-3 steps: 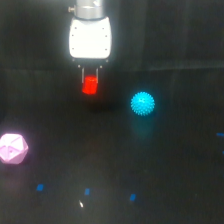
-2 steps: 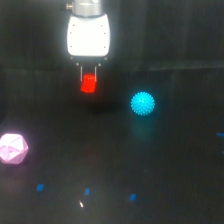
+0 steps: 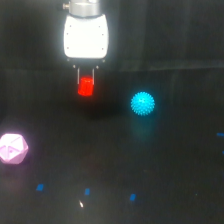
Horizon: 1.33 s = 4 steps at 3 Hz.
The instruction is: Pick up the red object from the table
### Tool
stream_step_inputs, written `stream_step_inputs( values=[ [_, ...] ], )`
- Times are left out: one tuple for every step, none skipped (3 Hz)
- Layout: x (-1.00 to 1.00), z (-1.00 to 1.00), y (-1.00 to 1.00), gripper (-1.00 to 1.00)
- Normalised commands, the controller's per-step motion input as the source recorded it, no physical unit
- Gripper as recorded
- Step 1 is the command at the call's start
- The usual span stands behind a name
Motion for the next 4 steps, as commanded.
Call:
stream_step_inputs(
  values=[
    [-0.22,-0.24,-0.24,-0.99],
    [-0.21,0.08,-0.25,-0.9],
    [-0.24,0.29,-0.1,-0.99],
    [0.19,-0.32,-1.0,-0.95]
  ],
)
